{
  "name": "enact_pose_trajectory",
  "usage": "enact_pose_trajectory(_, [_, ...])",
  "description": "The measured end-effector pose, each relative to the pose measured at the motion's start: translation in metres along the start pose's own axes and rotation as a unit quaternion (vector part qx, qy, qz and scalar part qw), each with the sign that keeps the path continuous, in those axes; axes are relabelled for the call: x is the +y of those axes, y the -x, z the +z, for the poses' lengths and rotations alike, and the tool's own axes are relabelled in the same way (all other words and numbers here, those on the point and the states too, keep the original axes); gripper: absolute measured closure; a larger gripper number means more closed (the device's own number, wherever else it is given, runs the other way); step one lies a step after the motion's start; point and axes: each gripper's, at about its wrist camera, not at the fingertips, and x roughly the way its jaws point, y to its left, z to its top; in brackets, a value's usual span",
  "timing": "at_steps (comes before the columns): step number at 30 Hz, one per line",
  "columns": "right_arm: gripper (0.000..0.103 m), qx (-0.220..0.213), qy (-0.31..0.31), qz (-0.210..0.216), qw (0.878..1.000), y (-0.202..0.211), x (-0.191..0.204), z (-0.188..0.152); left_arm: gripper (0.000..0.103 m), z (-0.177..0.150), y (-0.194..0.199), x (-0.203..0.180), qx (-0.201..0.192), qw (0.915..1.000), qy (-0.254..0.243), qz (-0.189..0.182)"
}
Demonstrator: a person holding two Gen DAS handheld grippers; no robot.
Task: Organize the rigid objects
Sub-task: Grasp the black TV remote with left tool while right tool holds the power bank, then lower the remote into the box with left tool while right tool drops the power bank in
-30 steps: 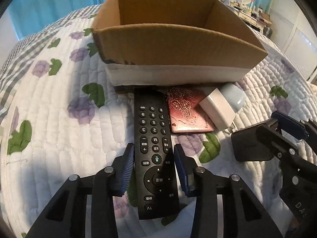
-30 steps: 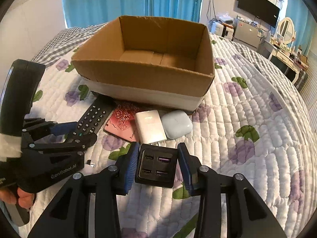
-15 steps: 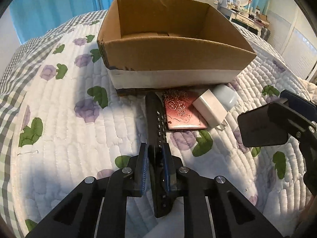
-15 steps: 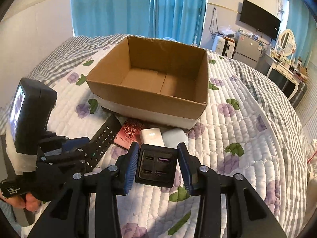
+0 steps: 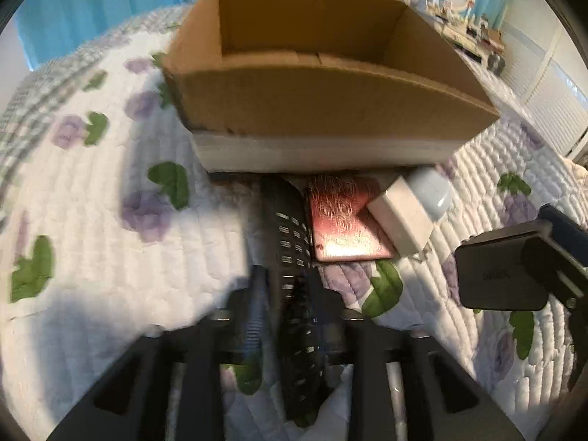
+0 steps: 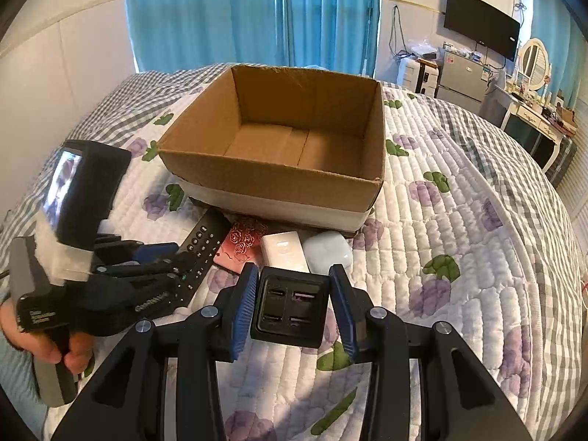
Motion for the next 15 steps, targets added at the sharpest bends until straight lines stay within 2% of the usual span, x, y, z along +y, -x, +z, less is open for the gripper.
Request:
enact_pose_trajectory(1, [0.064,0.000,0.001,0.000,1.000,0.000,0.000,0.000,0.065,0.001,-0.005,0.002,0.008,1.0000,0.004,0.004])
enact_pose_trajectory(3, [0.064,0.000,0.003,-0.001,1.000,0.001,0.002,-0.001,0.070,0.000,-0.006,0.000,-0.004,0.9999,0.003,0.012])
enact_pose_trajectory(6, [0.064,0.001,0.004,-0.002,1.000,0.002,0.002,-0.001,0.072,-0.001,0.001,-0.005,-0.019,0.9995,-0.010,0.023])
enact_pose_trajectory(8, [0.064,0.000,0.002,-0.001,1.000,0.002,0.001,0.000,0.080,-0.001,0.007,-0.003,-0.027,0.9993,-0.005,0.024])
enact_pose_trajectory(11, [0.064,-0.008,0.000,-0.001,1.000,0.008,0.000,0.002,0.082,-0.003,0.027,-0.002,-0.050,0.9985,-0.004,0.023])
enact_pose_trajectory(15, [0.064,-0.029,0.003,0.001,1.000,0.024,-0.003,0.017,0.083,0.000,0.066,-0.010,-0.095,0.9939,-0.029,0.047])
